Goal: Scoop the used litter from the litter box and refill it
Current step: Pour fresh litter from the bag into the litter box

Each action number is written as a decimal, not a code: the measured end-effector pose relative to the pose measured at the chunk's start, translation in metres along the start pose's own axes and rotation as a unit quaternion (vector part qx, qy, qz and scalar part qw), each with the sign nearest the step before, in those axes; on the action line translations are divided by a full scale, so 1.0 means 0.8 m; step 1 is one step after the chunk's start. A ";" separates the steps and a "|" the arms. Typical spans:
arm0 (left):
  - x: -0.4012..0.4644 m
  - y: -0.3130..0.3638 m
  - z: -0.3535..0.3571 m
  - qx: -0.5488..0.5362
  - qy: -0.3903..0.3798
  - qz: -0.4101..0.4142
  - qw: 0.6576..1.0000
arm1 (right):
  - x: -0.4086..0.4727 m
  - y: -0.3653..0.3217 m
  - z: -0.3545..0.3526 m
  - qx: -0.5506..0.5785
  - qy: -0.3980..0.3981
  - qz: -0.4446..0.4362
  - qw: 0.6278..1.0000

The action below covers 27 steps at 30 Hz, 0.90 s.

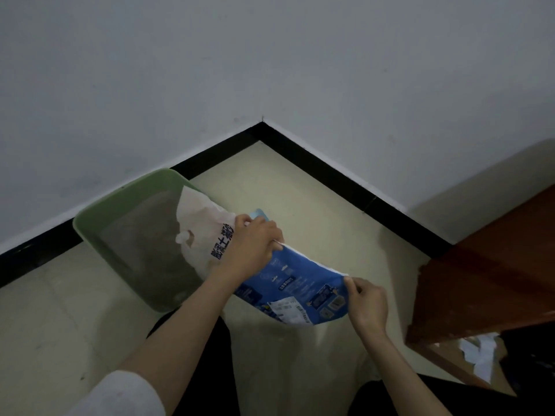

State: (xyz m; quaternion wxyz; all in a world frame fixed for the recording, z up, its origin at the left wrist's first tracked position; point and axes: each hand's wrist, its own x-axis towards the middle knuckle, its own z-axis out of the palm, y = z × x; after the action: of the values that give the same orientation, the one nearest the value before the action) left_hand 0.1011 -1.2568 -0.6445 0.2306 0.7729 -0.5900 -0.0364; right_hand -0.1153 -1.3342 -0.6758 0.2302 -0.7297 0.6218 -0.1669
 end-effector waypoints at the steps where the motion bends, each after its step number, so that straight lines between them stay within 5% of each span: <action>1: -0.003 0.002 0.010 0.015 -0.020 0.007 1.000 | 0.001 0.007 0.003 -0.026 -0.038 0.008 0.999; 6: -0.005 0.003 0.035 0.037 -0.036 0.000 0.999 | 0.010 -0.003 0.011 -0.116 -0.218 0.010 0.969; 11: -0.002 0.000 0.036 0.066 -0.051 0.032 0.996 | 0.008 -0.064 0.032 -0.185 -0.204 -0.174 0.946; 15: -0.007 -0.029 0.019 0.094 -0.062 0.060 0.992 | 0.003 -0.067 0.046 -0.151 -0.182 -0.169 0.957; 22: -0.019 -0.125 -0.049 0.111 -0.021 -0.095 0.989 | -0.001 -0.051 0.047 -0.084 -0.182 -0.166 0.965; 27: -0.007 -0.110 -0.062 0.048 0.035 -0.087 0.994 | 0.008 -0.064 0.040 -0.081 -0.237 -0.150 0.957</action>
State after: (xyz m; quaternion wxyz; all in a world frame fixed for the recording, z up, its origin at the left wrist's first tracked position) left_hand 0.1946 -1.2188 -0.6362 0.2099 0.8324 -0.5128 -0.0010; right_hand -0.0550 -1.3301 -0.6751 0.2831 -0.8495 0.4442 0.0287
